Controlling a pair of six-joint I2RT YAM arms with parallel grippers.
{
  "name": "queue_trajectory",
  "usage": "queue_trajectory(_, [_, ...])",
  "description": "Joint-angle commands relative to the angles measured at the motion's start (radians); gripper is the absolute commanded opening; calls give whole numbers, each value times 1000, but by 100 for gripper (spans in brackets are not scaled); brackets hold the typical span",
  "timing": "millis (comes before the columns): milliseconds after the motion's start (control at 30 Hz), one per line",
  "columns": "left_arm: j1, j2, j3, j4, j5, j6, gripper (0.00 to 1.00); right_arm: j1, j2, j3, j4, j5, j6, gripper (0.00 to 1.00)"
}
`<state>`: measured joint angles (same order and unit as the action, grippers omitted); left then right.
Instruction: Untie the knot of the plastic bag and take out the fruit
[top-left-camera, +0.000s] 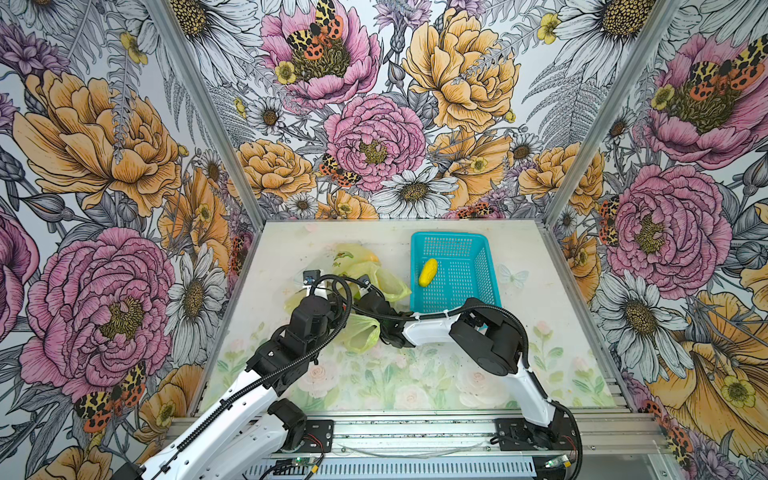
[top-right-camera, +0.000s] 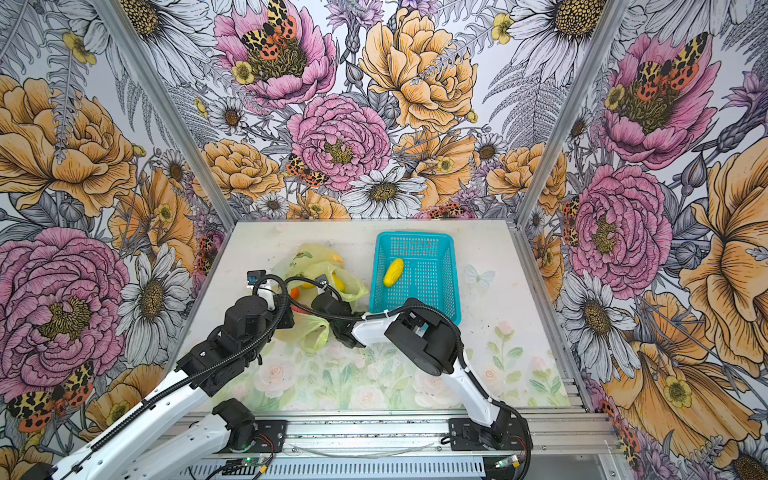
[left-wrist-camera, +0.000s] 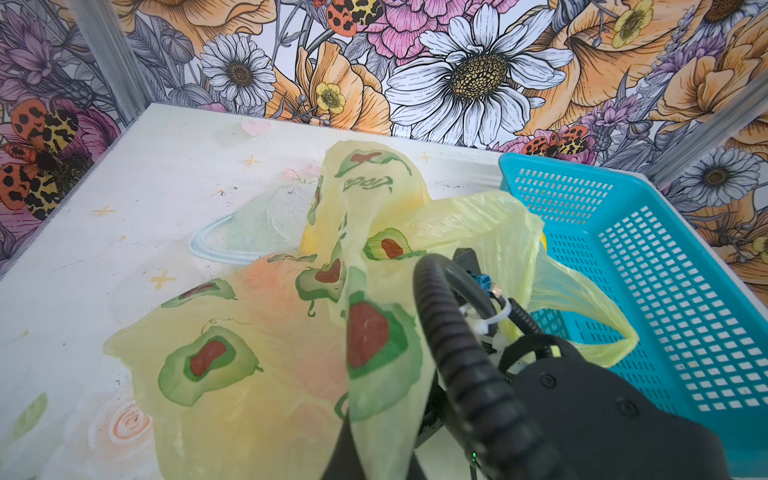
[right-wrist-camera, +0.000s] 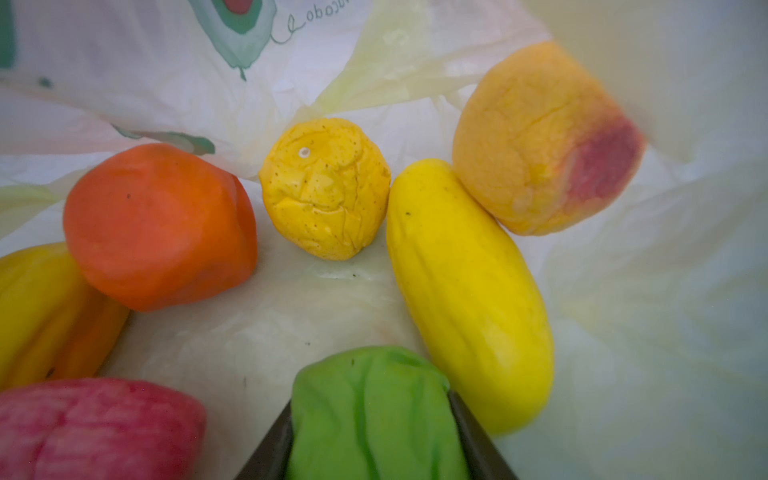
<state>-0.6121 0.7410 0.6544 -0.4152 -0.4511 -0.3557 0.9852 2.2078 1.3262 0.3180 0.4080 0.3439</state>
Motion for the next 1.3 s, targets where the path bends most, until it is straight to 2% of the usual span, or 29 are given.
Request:
queue_trajectory(0, [-2, -8, 27, 3, -9, 8, 0, 7, -134, -78, 40, -34, -4, 28])
queue_trajectory(233, [1, 13, 29, 3, -17, 7, 0, 9, -366, -265, 139, -184, -32, 18])
queue_trajectory(433, [3, 12, 28, 4, -19, 6, 0, 13, -555, -412, 207, -284, -77, 12])
queue_trajectory(600, [4, 20, 30, 3, -17, 6, 0, 20, -776, -589, 297, -345, -133, 10])
queue_trajectory(700, [6, 20, 28, 3, -25, 7, 0, 18, -937, -699, 335, -317, -156, 8])
queue_trajectory(833, [8, 27, 30, 3, -15, 4, 0, -3, -1156, -825, 316, -158, -194, 3])
queue_trajectory(933, [8, 25, 28, 3, -21, 3, 0, -65, -1288, -883, 268, -44, -186, 1])
queue_trajectory(1067, [9, 27, 29, 3, -17, 3, 0, -244, -1362, -916, 192, -45, -100, 0])
queue_trajectory(1167, [9, 24, 31, 4, -5, 4, 0, -363, -1299, -882, 131, -66, -28, 0])
queue_trajectory(1267, [11, 15, 25, 3, -25, 4, 0, -475, -1155, -785, 23, -120, 25, 0])
